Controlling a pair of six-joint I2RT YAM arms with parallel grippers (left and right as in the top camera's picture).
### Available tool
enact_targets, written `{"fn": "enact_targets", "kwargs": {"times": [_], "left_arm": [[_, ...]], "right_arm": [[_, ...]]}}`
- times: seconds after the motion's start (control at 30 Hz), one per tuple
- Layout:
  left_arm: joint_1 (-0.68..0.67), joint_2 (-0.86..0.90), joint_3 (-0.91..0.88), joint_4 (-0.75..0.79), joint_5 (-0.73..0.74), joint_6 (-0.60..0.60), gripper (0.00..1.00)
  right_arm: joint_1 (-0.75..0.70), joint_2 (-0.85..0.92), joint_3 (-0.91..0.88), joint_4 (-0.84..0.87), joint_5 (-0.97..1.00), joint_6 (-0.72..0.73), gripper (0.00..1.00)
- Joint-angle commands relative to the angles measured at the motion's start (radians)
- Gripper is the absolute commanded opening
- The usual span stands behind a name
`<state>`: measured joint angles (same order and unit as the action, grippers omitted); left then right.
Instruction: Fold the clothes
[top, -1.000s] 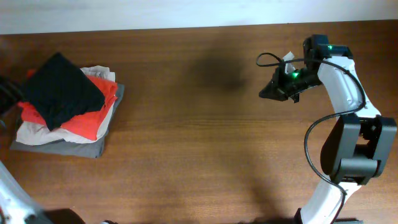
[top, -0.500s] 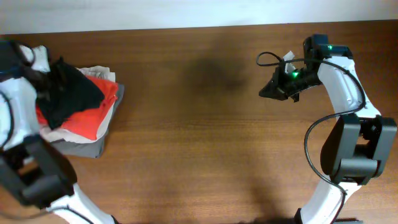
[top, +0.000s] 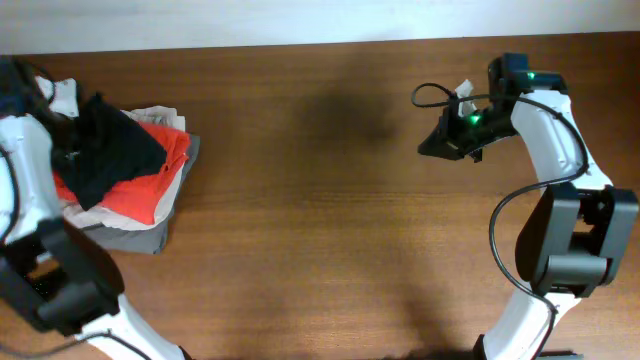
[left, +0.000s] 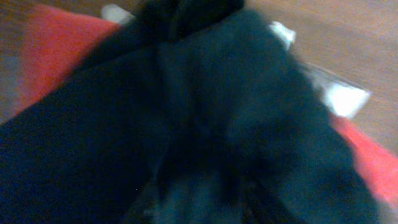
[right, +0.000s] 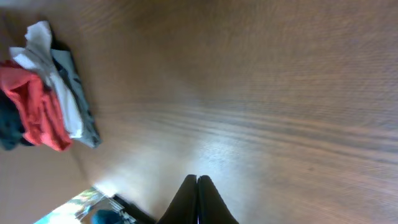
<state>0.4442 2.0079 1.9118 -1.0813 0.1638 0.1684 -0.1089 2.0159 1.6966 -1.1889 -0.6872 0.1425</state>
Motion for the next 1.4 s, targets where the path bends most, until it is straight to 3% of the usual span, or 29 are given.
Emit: {"fn": "enact_targets", "kwargs": {"times": [0.0, 0.13, 0.3, 0.33, 0.37, 0.4, 0.43, 0.47, 0.73, 0.93, 1.3, 1.37], "left_arm": [[0.002, -0.231, 0.134, -0.084, -0.025, 0.002, 0.51], [0.002, -0.397, 0.159, -0.159, 0.037, 0.014, 0.55], [0.003, -0.608, 0.158, -0.272, 0.18, 0.148, 0.63], [0.003, -0.641, 0.158, -0.283, 0.18, 0.148, 0.75], [0.003, -0.668, 0.158, -0.288, 0.18, 0.147, 0.97], [0.003, -0.698, 0.158, -0.289, 0.181, 0.147, 0.99], [0.003, -0.719, 0.158, -0.288, 0.181, 0.146, 0.99], [0.003, -0.739, 0.158, -0.288, 0.181, 0.142, 0.99], [0.003, -0.776, 0.158, -0.313, 0.183, 0.128, 0.99], [0.003, -0.746, 0.158, -0.272, 0.297, 0.128, 0.99], [0.003, -0.716, 0.158, -0.352, 0.292, 0.129, 0.99], [0.003, -0.716, 0.158, -0.365, 0.292, 0.129, 0.99]], "right_arm": [[-0.003, -0.114, 0.094, 0.003, 0.056, -0.117, 0.04], [-0.003, -0.217, 0.166, 0.003, 0.057, -0.204, 0.05], [-0.003, -0.412, 0.236, 0.016, 0.099, -0.277, 0.13], [-0.003, -0.445, 0.24, 0.024, 0.122, -0.277, 0.18], [-0.003, -0.481, 0.24, 0.037, 0.146, -0.277, 0.27], [-0.003, -0.516, 0.239, 0.047, 0.173, -0.277, 0.42], [-0.003, -0.542, 0.24, 0.052, 0.188, -0.277, 0.82], [-0.003, -0.566, 0.239, 0.056, 0.204, -0.277, 0.99], [-0.003, -0.664, 0.239, 0.016, 0.202, -0.273, 0.99], [-0.003, -0.665, 0.239, -0.026, 0.202, -0.273, 0.99], [-0.003, -0.665, 0.239, -0.055, 0.201, -0.272, 0.99], [-0.003, -0.665, 0.239, -0.079, 0.189, -0.212, 0.99]]}}
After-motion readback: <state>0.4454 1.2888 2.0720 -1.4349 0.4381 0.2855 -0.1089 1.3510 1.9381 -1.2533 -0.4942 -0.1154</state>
